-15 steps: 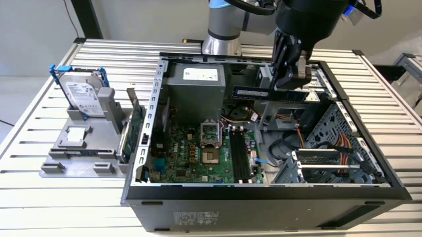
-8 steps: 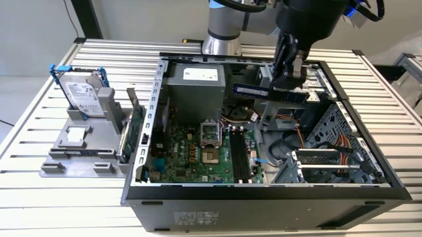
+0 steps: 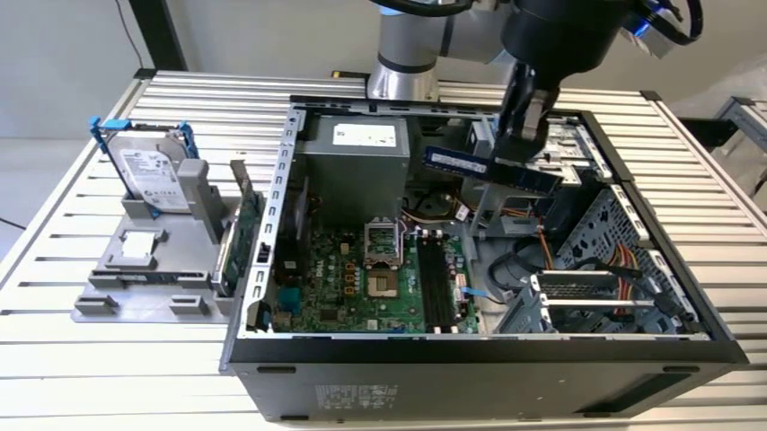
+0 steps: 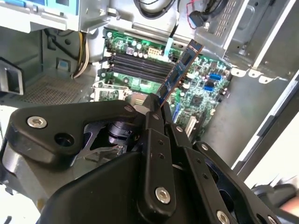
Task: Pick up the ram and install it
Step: 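Insert the ram into the slot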
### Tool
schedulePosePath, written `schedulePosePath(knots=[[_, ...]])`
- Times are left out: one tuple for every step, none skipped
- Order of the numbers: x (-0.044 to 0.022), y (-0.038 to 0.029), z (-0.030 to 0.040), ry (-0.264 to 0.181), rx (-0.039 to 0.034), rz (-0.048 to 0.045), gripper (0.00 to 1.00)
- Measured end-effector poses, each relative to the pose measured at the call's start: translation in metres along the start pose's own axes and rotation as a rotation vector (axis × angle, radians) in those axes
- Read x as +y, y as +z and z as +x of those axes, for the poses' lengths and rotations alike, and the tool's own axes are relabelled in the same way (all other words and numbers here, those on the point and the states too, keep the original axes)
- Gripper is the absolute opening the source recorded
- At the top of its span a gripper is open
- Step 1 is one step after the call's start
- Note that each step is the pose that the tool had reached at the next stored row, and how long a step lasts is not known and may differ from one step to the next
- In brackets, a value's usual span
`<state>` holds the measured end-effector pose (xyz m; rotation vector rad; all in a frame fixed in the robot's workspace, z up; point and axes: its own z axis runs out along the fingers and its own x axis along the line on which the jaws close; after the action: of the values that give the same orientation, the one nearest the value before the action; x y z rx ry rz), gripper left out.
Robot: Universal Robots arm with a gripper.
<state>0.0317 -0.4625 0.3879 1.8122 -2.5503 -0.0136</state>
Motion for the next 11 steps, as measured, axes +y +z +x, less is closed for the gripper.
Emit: schedulePosePath(knots=[[0.0, 0.0, 0.0, 0.015, -0.0002, -0.0001, 0.0], [0.0, 0.0, 0.0, 0.031, -0.0004, -0.0001, 0.0], [0.0, 0.0, 0.0, 0.045, -0.0007, -0.0002, 0.0], [-0.0001, 0.0, 0.0, 0.06, -0.0009, -0.0003, 0.0], [0.0, 0.0, 0.0, 0.076, -0.0011, -0.0004, 0.0], [0.0, 0.0, 0.0, 0.092, -0.0013, -0.0005, 0.0], [0.0, 0.0, 0.0, 0.108, -0.0016, -0.0006, 0.0], [0.0, 0.0, 0.0, 0.124, -0.0018, -0.0007, 0.0], [0.0, 0.0, 0.0, 0.14, -0.002, -0.0008, 0.0], [0.0, 0.0, 0.0, 0.155, -0.0022, -0.0009, 0.0], [0.0, 0.0, 0.0, 0.172, -0.0025, -0.0009, 0.0]])
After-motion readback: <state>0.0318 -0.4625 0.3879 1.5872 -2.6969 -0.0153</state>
